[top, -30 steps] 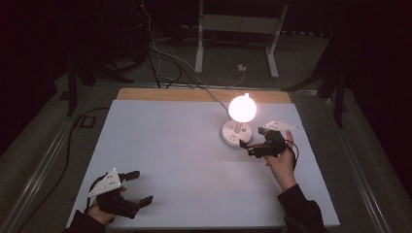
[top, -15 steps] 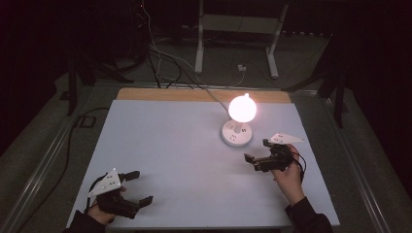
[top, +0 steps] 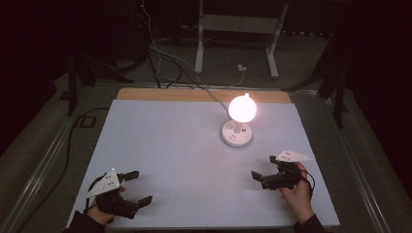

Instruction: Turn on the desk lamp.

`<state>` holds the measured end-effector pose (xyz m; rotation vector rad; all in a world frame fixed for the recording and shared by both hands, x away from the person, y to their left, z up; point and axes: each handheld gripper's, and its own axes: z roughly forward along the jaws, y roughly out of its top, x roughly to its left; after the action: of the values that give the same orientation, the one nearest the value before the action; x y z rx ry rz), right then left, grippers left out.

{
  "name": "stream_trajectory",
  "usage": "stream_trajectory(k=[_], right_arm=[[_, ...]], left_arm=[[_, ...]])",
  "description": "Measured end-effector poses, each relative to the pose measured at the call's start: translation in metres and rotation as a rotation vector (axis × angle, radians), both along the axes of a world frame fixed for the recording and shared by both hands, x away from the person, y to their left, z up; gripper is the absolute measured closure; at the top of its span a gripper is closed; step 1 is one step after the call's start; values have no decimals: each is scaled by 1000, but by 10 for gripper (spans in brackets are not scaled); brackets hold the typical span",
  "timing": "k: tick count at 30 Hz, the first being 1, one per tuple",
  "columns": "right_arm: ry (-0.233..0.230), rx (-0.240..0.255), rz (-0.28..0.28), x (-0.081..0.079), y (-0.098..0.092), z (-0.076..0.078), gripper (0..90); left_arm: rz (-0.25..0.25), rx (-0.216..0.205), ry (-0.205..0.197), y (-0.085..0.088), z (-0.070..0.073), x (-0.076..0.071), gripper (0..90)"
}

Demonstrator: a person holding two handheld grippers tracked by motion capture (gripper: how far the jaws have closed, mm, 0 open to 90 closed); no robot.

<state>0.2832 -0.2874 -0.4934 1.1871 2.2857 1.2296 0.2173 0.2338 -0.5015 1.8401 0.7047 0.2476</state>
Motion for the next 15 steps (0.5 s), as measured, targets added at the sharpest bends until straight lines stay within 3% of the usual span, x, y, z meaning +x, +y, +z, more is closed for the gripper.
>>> stream_trajectory(k=[4,8,15], right_arm=[[7,21,1,-11,-9,-5,0],[27,9,-8,-20,-17,-12,0],[19,5,-20,-37,-26,-17,0]], left_arm=[[4,-1,4,0,0,1,2],[0,3,2,-1,0,1,3],[4,-1,3,-1,0,1,3]])
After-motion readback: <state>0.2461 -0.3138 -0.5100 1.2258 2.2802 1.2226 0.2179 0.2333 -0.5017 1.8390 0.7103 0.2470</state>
